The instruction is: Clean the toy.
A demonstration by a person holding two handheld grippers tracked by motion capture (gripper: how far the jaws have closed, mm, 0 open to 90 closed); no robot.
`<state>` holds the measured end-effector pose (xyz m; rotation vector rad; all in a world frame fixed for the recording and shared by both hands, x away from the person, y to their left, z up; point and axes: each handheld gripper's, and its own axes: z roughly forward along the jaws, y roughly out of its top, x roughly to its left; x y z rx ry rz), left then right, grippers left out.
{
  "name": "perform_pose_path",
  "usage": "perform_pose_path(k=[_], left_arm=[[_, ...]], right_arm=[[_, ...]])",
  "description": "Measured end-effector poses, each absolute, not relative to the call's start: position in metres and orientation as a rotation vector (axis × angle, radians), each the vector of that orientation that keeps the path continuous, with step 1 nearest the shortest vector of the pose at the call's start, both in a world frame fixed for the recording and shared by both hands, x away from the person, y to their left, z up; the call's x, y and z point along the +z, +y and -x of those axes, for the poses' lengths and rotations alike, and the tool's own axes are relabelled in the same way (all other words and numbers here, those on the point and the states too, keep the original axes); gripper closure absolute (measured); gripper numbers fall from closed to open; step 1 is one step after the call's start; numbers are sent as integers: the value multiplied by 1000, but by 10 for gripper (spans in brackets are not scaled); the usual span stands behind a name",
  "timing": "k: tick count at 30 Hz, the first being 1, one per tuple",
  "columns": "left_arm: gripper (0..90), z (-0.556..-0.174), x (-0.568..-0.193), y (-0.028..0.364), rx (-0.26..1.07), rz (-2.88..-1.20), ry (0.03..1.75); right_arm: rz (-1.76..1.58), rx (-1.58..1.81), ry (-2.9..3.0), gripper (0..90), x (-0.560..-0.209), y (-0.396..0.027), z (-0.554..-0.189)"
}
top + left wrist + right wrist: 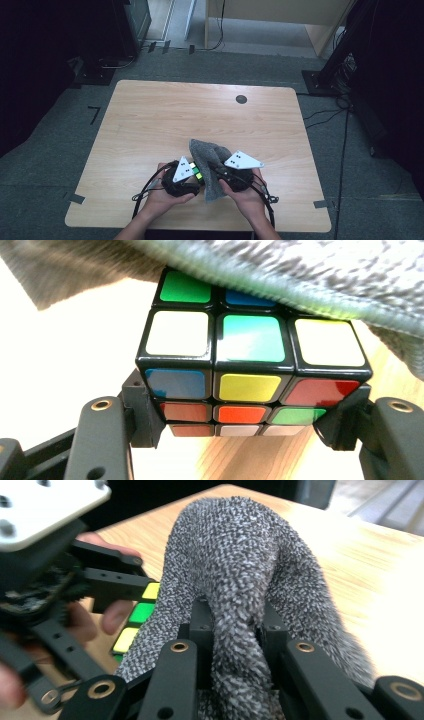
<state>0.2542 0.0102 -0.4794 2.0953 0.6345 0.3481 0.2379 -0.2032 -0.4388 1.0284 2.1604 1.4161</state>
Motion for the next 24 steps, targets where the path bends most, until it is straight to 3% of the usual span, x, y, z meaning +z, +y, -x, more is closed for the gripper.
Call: perform_pose_path(k=[6, 16, 20, 24], left_arm=[[341, -255, -482, 18, 280, -1957, 590], [340, -252, -478, 24, 348, -1875, 530], [340, -254, -473, 34, 300, -1783, 541], [340, -255, -476, 35, 303, -1817, 525]], right_arm=[[-957, 1535, 2132, 751, -430, -197, -232], [-1131, 1644, 2079, 760, -434, -225, -244], [-1169, 1622, 2141, 761, -441, -226, -249], [-1187, 1613, 2191, 763, -449, -223, -253]])
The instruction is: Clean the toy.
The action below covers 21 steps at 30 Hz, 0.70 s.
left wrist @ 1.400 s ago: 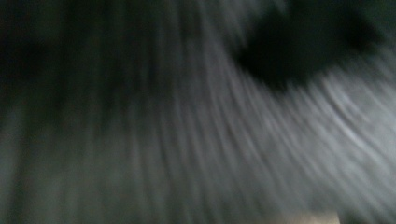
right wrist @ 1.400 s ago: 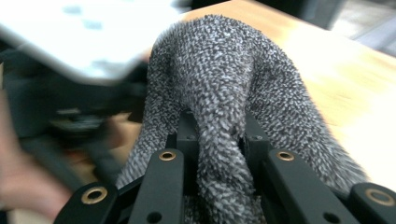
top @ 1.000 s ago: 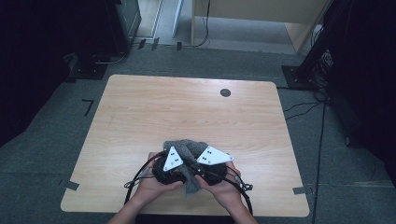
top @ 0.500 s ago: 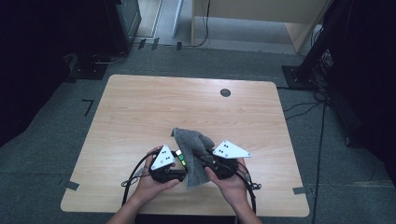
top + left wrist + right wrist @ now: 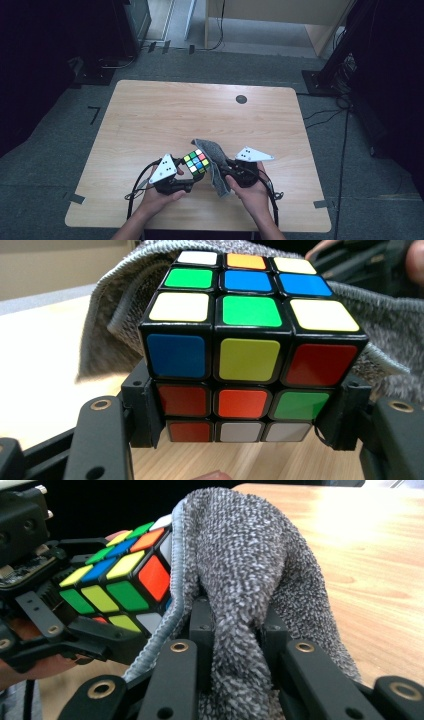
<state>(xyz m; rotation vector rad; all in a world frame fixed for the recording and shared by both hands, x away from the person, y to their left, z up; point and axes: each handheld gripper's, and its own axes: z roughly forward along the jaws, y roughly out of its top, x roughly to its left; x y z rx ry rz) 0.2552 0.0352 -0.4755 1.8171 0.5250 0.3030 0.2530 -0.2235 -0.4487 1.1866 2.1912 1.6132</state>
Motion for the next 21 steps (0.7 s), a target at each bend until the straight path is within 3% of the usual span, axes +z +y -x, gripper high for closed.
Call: perform_pose_path(k=[4, 12, 21], left_arm=[[340, -251, -477, 28, 327, -1858, 479], [340, -251, -469, 35, 308, -1811, 495], [340, -249, -470, 30, 329, -1843, 479]], right_arm=[[-1164, 1778, 2119, 764, -438, -230, -250], [-1238, 1663, 2185, 765, -456, -225, -254], [-1170, 1776, 2107, 764, -441, -227, -248]])
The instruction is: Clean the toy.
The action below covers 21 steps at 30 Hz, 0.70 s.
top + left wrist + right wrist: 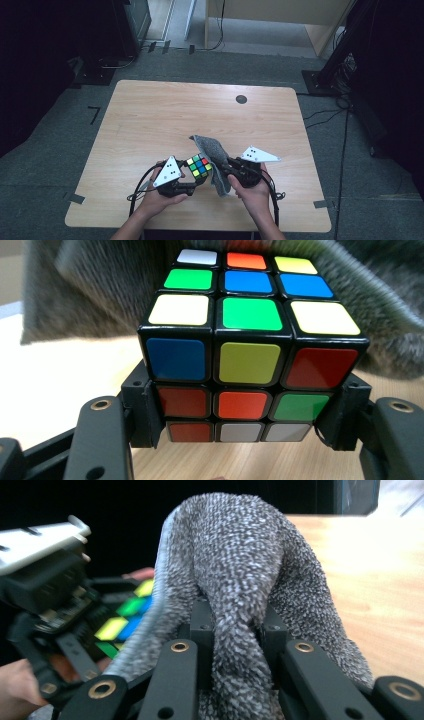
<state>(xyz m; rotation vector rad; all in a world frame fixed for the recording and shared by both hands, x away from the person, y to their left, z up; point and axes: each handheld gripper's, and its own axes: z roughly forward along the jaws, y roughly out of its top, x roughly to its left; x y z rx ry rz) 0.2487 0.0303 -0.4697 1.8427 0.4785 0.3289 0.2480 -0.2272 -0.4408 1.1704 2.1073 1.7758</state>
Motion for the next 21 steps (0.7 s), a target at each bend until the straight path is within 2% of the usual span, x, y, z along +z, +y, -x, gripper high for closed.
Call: perform_pose_path(k=[4, 10, 16, 21], left_arm=[[340, -250, -469, 33, 316, -1844, 476], [340, -249, -471, 30, 319, -1863, 480], [340, -249, -470, 32, 334, -1863, 484], [340, -250, -475, 27, 338, -1901, 492]], right_arm=[[-1234, 1698, 2173, 765, -455, -225, -254], [-1153, 1771, 2111, 764, -438, -227, -247], [-1168, 1673, 2153, 759, -455, -222, -252], [-1138, 1678, 2112, 755, -442, -222, -247]])
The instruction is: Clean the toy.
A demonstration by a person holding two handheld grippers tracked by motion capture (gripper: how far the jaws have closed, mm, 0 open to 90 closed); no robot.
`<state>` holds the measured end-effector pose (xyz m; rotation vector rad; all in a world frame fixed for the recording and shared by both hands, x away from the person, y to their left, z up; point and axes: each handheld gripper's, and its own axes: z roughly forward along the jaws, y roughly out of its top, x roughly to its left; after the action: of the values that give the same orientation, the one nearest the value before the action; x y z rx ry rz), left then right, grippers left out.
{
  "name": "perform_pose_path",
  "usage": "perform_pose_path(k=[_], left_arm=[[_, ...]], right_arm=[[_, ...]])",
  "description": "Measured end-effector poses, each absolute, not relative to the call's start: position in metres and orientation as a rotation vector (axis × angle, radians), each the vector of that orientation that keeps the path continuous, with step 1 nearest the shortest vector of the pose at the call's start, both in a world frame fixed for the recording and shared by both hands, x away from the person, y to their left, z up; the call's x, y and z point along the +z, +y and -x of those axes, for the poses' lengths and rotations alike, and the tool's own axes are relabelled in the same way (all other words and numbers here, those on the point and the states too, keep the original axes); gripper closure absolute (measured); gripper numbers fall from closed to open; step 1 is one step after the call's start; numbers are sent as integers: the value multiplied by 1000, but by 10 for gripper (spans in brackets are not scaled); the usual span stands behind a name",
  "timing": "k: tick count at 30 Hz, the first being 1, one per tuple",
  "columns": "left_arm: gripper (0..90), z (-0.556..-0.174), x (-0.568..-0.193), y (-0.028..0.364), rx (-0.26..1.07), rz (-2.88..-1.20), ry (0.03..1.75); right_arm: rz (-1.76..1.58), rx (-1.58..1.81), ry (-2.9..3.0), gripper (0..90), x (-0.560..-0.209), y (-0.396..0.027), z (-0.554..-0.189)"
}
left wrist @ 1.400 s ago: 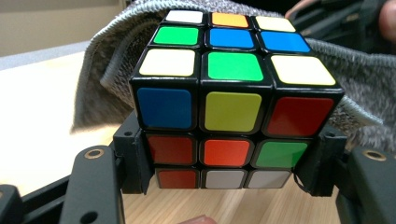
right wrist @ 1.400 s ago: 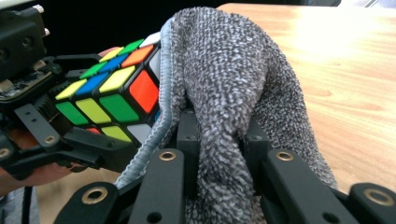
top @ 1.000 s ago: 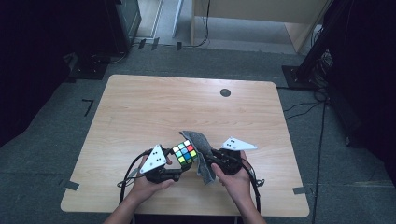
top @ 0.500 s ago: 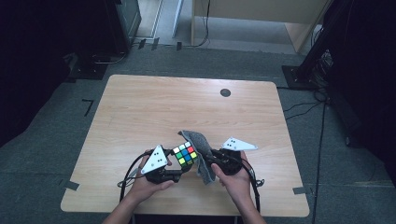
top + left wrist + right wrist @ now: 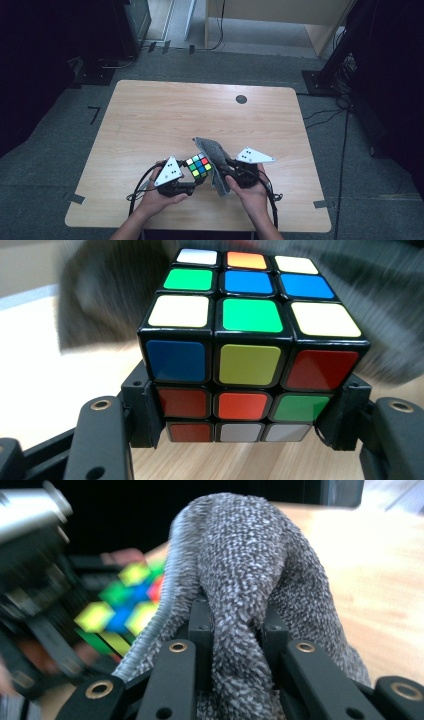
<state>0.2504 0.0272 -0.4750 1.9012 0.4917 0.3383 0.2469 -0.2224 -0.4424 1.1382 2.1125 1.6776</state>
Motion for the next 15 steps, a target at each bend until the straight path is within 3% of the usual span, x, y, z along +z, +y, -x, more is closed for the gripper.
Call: perform_pose_path(k=[9, 15], left_arm=[[339, -249, -470, 31, 306, -1859, 496], [340, -250, -477, 24, 327, -1916, 509]], right_arm=[[-1143, 1656, 2065, 768, -458, -216, -245], [-1099, 1731, 1998, 768, -442, -221, -239]])
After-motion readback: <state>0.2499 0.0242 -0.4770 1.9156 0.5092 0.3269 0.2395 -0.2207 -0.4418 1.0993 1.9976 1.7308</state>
